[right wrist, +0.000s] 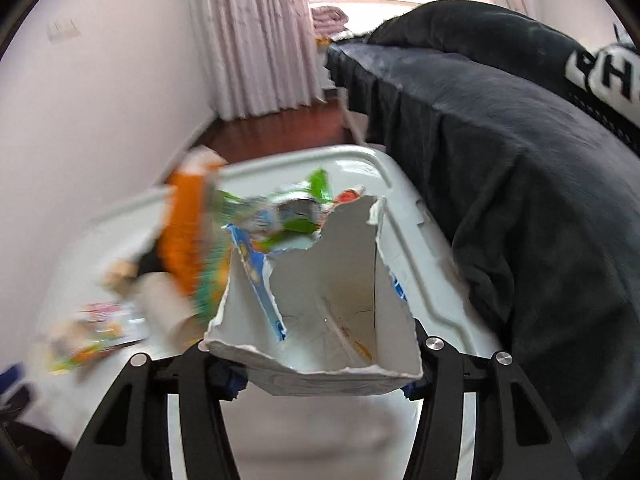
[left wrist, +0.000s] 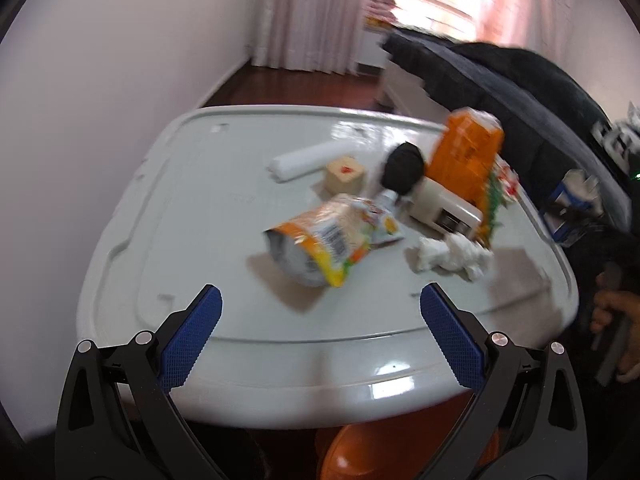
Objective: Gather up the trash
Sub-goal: 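Grasp the torn milk carton with the right gripper while the left gripper grasps the juice pouch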
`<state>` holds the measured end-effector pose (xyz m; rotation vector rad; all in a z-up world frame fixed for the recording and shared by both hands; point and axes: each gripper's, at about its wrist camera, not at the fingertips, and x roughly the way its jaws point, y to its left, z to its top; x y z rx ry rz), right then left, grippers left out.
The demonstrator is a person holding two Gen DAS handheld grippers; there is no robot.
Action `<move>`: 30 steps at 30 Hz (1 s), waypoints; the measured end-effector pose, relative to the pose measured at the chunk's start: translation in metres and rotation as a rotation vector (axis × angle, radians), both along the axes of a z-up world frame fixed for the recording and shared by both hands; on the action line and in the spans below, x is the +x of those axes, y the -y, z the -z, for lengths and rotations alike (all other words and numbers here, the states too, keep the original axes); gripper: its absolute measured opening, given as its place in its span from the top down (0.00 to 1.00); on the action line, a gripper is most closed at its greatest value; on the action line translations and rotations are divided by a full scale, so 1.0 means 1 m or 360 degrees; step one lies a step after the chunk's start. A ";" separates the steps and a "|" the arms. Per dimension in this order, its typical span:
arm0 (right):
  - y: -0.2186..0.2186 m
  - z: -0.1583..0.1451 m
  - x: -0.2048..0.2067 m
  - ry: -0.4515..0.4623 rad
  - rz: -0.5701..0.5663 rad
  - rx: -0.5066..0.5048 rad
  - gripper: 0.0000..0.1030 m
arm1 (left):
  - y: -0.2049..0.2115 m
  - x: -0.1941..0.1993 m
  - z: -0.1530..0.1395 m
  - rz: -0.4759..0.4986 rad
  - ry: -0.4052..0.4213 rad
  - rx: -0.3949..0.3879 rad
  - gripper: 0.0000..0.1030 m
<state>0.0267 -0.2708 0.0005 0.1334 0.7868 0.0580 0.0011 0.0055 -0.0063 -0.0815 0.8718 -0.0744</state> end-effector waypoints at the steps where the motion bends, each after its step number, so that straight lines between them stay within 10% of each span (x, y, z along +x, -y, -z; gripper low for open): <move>1: -0.003 -0.002 -0.016 0.0020 -0.0046 -0.0005 0.47 | 0.005 0.005 -0.003 0.0075 -0.0001 0.0048 0.05; 11: -0.023 0.014 -0.044 0.0001 -0.0188 0.0027 0.47 | 0.046 0.083 0.018 0.0716 -0.0200 0.0497 0.05; 20: -0.019 0.019 -0.038 -0.0043 -0.0188 0.0096 0.46 | 0.061 0.116 0.068 0.0823 -0.0437 0.0757 0.05; 27: -0.027 0.020 -0.037 -0.0041 -0.0227 0.0079 0.46 | 0.042 0.122 0.069 0.0654 -0.0404 0.0525 0.10; 30: -0.025 0.019 -0.038 -0.0033 -0.0221 0.0087 0.46 | 0.034 0.119 0.064 0.0602 -0.0394 0.0312 0.44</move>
